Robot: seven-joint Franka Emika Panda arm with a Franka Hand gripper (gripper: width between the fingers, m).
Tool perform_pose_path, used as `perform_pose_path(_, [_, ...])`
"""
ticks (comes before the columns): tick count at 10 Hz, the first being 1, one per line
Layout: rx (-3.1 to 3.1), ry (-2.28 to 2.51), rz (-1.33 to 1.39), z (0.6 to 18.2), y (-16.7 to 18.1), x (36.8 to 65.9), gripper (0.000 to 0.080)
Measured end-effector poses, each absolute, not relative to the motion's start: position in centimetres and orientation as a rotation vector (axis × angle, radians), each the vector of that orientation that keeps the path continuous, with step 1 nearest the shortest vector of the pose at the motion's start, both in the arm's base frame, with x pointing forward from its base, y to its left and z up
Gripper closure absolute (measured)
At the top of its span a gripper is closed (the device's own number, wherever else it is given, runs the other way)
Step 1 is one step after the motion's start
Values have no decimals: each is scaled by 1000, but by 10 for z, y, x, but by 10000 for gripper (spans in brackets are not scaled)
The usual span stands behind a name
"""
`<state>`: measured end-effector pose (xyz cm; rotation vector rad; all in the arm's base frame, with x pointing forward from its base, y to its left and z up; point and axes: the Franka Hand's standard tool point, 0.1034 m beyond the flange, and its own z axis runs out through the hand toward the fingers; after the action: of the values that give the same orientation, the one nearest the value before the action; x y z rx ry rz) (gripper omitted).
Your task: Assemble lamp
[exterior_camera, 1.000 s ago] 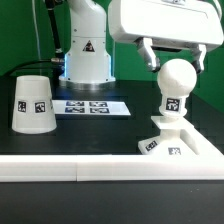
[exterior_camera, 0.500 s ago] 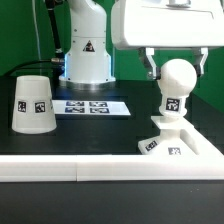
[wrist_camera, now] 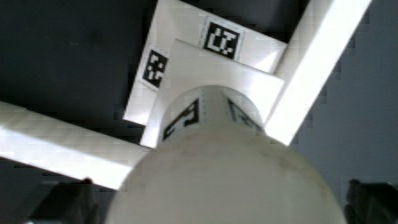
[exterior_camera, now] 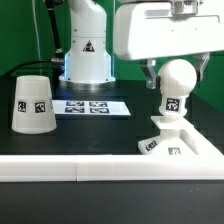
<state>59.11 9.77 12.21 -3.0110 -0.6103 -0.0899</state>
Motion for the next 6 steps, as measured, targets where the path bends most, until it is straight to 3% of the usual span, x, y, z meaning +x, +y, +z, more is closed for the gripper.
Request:
perform_pose_path(4, [-3012, -603, -96, 122, 96, 595, 101])
perform_pose_path(5, [-3012, -603, -96, 122, 96, 595, 195])
perform_pose_path(6, [-3013, -603, -96, 122, 96, 595, 195])
